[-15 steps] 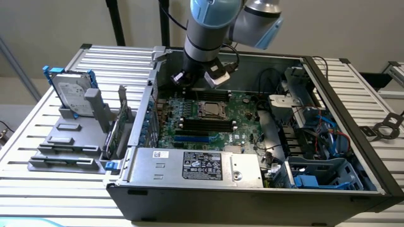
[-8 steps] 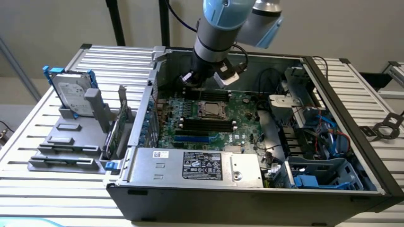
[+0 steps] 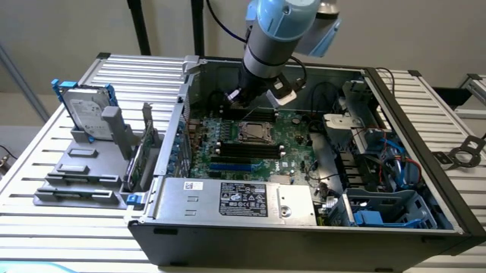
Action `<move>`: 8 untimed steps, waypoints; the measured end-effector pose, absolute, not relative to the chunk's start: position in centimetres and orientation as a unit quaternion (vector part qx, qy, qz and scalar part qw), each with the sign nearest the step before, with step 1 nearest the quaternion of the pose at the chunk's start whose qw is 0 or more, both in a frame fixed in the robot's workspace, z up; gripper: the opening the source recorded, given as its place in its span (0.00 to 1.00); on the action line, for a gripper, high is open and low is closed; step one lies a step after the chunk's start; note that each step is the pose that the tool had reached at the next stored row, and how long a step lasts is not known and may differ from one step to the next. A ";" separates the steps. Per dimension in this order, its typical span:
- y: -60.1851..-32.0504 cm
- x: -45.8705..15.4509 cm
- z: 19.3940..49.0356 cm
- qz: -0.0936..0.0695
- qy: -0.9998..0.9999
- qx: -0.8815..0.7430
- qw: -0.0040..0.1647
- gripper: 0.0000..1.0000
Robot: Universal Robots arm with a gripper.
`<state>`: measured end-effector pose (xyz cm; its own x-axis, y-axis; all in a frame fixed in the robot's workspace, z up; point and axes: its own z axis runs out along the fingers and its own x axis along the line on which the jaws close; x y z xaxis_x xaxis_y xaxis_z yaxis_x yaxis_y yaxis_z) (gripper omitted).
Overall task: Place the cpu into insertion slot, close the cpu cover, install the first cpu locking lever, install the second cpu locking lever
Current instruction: 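Install the first cpu locking lever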
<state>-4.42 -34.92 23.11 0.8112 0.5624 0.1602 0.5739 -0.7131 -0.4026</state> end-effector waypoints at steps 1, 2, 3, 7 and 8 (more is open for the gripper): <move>-34.9 -4.4 22.9 -0.013 -0.307 -0.926 0.221 0.11; -34.9 -4.4 22.8 -0.013 -0.307 -0.926 0.220 0.11; -34.8 -4.4 22.7 -0.013 -0.307 -0.926 0.219 0.11; -34.7 -4.5 22.2 -0.013 -0.308 -0.927 0.213 0.11; -34.7 -4.5 22.1 -0.014 -0.308 -0.927 0.212 0.11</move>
<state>-4.51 -34.69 22.10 0.8099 0.5655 0.1558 0.5771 -0.7206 -0.3843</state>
